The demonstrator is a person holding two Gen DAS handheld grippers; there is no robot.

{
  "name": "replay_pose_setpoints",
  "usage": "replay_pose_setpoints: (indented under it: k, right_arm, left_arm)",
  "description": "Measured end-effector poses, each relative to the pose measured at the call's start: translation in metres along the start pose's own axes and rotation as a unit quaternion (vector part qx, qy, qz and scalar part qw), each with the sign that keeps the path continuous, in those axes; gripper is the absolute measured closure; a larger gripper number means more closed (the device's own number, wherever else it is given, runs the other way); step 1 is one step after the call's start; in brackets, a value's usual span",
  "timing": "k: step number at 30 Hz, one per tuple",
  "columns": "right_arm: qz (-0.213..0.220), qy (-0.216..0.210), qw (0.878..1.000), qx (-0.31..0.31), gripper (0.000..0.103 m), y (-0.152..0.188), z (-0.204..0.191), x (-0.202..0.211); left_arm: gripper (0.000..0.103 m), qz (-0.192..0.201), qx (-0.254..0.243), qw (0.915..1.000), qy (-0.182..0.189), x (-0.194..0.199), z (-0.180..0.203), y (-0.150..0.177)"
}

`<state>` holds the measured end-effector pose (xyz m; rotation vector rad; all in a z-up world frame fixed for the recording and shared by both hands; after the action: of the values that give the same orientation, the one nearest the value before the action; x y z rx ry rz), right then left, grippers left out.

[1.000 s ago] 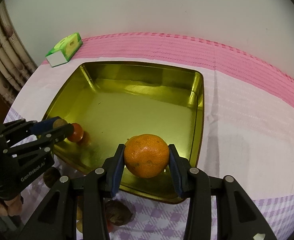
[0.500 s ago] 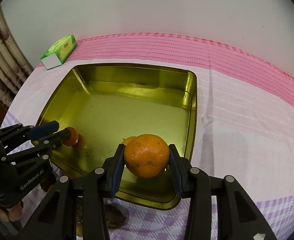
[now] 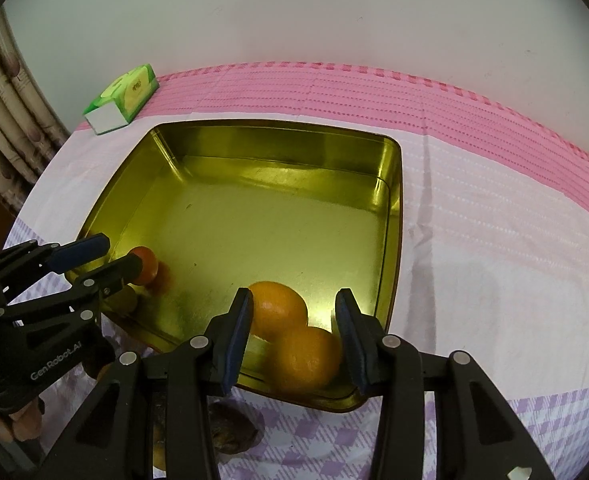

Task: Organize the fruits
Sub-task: 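Lower both fruits into the tin and open both grippers, then withdraw both open grippers from the tin back toward the fruit row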

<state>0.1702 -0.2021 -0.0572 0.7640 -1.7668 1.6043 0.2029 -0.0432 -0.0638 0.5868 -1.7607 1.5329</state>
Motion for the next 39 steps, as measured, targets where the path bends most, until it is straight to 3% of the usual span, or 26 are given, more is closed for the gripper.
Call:
replay_pose_setpoints:
  k: [23,39]
  right_arm:
    - [0.023,-0.003,1.000,0.001,0.062,0.024,-0.009,0.049]
    - [-0.012,-0.010,1.000,-0.005,0.062,0.080,-0.004,0.051]
  left_arm:
    - [0.061,0.025,0.020,0.9992,-0.022,0.050,-0.028,0.023]
    - [0.061,-0.015,0.021,0.9993,-0.026,0.062,-0.034,0.089]
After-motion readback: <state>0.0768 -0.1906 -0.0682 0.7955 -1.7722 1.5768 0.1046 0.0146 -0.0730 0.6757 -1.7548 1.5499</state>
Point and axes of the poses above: each gripper's, at about its wrist camera, not at the fingertips, and x roughly against the way its jaws point, z to its right, y to its underside, the point moved 5 cm from there along -x, roughly the way its jaws point, and after that the axes turned 10 degrees about z, right-handed, at the moved point
